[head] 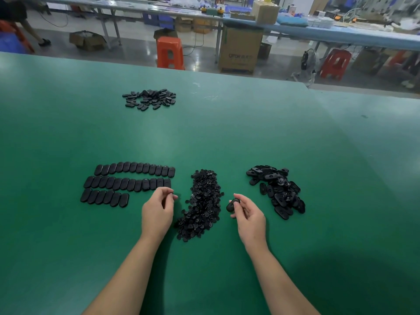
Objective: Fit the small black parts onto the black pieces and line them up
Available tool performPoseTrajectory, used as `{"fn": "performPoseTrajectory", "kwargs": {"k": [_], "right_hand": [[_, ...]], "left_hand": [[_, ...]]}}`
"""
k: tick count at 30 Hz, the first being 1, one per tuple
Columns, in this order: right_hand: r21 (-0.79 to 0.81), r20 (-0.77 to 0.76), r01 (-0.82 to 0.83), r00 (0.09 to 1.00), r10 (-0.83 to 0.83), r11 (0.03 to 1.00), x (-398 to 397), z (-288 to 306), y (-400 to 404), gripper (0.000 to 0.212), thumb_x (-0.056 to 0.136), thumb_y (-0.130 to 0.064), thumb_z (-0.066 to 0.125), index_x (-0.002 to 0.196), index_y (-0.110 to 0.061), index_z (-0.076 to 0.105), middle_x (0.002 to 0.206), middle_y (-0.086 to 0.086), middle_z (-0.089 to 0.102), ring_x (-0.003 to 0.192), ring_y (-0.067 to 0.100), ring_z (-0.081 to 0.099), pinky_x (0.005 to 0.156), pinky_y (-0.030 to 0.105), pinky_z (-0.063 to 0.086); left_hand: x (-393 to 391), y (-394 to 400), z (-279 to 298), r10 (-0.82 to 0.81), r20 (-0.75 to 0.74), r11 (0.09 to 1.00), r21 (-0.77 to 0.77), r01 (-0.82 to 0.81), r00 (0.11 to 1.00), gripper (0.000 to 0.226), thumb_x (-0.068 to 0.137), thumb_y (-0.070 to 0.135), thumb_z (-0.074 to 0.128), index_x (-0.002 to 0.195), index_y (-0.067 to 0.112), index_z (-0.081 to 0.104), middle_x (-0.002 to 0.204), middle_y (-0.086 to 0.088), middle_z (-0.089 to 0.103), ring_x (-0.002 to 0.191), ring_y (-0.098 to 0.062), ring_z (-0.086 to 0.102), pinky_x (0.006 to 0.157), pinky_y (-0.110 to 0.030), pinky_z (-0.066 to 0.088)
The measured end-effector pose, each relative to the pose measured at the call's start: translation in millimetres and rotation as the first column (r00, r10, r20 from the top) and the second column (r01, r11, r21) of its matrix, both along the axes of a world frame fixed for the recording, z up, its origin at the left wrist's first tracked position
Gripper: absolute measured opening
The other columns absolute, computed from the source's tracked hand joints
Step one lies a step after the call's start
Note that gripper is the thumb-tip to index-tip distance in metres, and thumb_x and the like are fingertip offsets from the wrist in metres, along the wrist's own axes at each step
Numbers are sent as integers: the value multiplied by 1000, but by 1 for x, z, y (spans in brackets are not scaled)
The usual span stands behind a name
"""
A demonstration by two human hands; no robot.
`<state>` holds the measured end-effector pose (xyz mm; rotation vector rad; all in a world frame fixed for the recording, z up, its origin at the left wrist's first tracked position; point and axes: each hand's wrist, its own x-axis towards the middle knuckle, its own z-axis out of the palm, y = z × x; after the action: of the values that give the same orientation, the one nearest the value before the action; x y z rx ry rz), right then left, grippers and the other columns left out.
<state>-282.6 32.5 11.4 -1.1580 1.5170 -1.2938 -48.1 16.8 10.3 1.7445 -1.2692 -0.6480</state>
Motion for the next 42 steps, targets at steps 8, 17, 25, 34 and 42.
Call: {"fn": "performPoseTrajectory", "kwargs": {"k": [8,17,25,34,42], "right_hand": [[30,-9,23,1000,-23,999,-3,-5,-5,20,103,-7,53,112,-24,59,111,-2,67,83,7,75,75,14,55],[42,-30,-28,999,30,999,1,-6,-6,17,104,-7,51,102,-21,61,101,-5,74,90,5,74,82,27,61],[39,-66,-45,997,47,998,2,-6,-7,22,104,-10,52,104,-30,61,90,-2,74,76,11,74,73,25,60],[31,-57,-61,996,63,998,1,-10,-9,27,100,-7,58,102,-31,68,92,-15,77,82,6,75,82,29,60],[20,-117,-66,991,68,998,-1,-9,-11,27,98,-7,60,103,-32,68,87,-23,75,82,-1,73,80,23,59]], "left_hand": [[1,2,1,-5,53,1000,-18,6,999,16,94,18,65,88,33,66,72,12,63,63,-4,55,51,-18,39],[4,0,1,5,-18,1000,24,-4,1000,20,90,21,69,83,39,69,66,5,66,51,-4,50,51,-26,45],[-32,-5,27,-131,-78,990,38,134,988,16,88,18,73,81,33,75,74,21,70,51,-1,52,49,-12,42],[-106,-14,43,-352,196,935,115,335,915,7,86,23,67,86,28,72,73,13,69,68,-7,62,69,-31,54],[-111,-19,44,-344,245,937,159,312,907,10,86,21,66,84,27,73,76,11,70,72,-10,64,68,-30,55]]}}
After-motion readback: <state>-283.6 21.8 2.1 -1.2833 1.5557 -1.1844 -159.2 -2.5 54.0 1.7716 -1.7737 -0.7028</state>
